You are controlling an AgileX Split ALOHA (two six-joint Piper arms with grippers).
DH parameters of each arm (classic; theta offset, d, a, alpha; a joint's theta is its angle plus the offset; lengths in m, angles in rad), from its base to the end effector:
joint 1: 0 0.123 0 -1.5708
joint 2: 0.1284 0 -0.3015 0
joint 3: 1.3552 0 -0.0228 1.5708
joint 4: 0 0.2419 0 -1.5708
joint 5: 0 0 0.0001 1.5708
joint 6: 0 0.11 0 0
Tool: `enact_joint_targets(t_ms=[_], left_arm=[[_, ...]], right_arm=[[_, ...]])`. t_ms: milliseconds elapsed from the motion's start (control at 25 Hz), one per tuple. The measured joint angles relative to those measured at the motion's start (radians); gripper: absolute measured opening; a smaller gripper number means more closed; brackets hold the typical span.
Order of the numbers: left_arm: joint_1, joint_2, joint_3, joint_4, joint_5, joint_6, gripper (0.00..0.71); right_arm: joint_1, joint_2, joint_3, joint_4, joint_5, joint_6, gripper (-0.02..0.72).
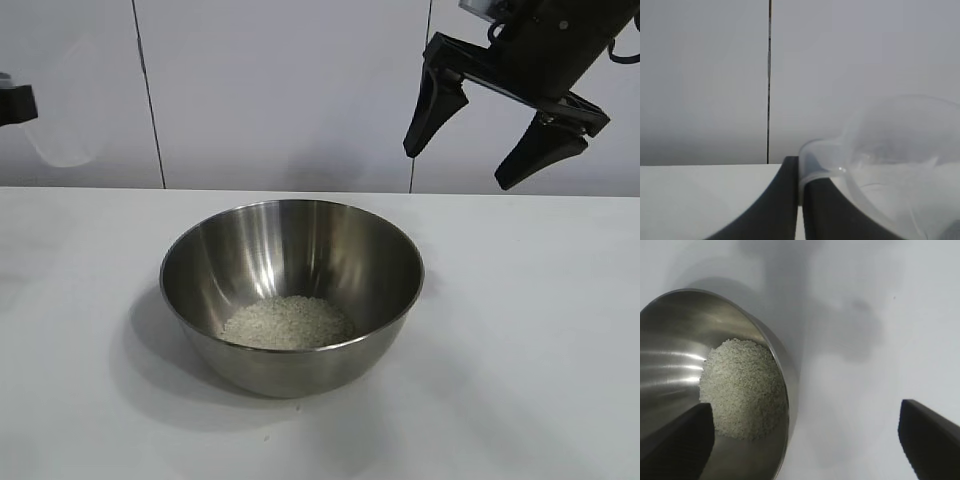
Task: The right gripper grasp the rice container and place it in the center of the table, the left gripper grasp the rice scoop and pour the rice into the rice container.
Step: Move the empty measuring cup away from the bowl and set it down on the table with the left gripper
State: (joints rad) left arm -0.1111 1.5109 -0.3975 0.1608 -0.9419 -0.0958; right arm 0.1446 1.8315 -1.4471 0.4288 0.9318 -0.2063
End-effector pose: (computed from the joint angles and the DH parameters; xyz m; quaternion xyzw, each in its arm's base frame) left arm 0.2708 -0.0445 0.2187 0.0843 0.7333 -0.0854 0.6693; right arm 0.3821 0.0928 0.2569 -0.0735 0.9648 0.1847 0.1720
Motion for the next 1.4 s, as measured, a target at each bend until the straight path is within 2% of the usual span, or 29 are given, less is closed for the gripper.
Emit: enact_joint_targets(t_ms=[120, 200, 280, 480, 600, 680, 880, 1120, 1400], left_arm=[[0.131, 0.000, 0.006, 0.222, 0.025, -0.102, 0.009], [0.193, 0.000, 0.006, 0.286, 0.030, -0.120, 0.009], [0.218, 0.000, 0.006, 0.309, 0.031, -0.122, 0.009], [0.222, 0.102, 0.006, 0.326, -0.009, -0.116, 0.009], [0.222, 0.211, 0.006, 0.280, -0.141, -0.105, 0.009], [0.222, 0.280, 0.004, 0.248, -0.183, -0.103, 0.009], [0.222, 0.425, -0.006, 0.228, -0.187, -0.101, 0.009], [0.213, 0.459, -0.050, 0.249, -0.189, -0.070, 0.009], [0.149, 0.462, -0.086, 0.272, -0.193, 0.042, 0.009]], right_arm=[[0.000, 0.000, 0.000, 0.005, -0.012, 0.000, 0.694], [0.000, 0.000, 0.000, 0.006, -0.018, 0.000, 0.694], [0.000, 0.000, 0.000, 0.006, -0.024, 0.000, 0.694], [0.000, 0.000, 0.000, 0.014, -0.038, 0.000, 0.694], [0.000, 0.000, 0.000, 0.015, -0.039, 0.000, 0.694], [0.000, 0.000, 0.000, 0.017, -0.040, 0.000, 0.694], [0.000, 0.000, 0.000, 0.017, -0.041, 0.000, 0.694], [0.000, 0.000, 0.000, 0.017, -0.041, 0.000, 0.694], [0.000, 0.000, 0.000, 0.017, -0.045, 0.000, 0.694]])
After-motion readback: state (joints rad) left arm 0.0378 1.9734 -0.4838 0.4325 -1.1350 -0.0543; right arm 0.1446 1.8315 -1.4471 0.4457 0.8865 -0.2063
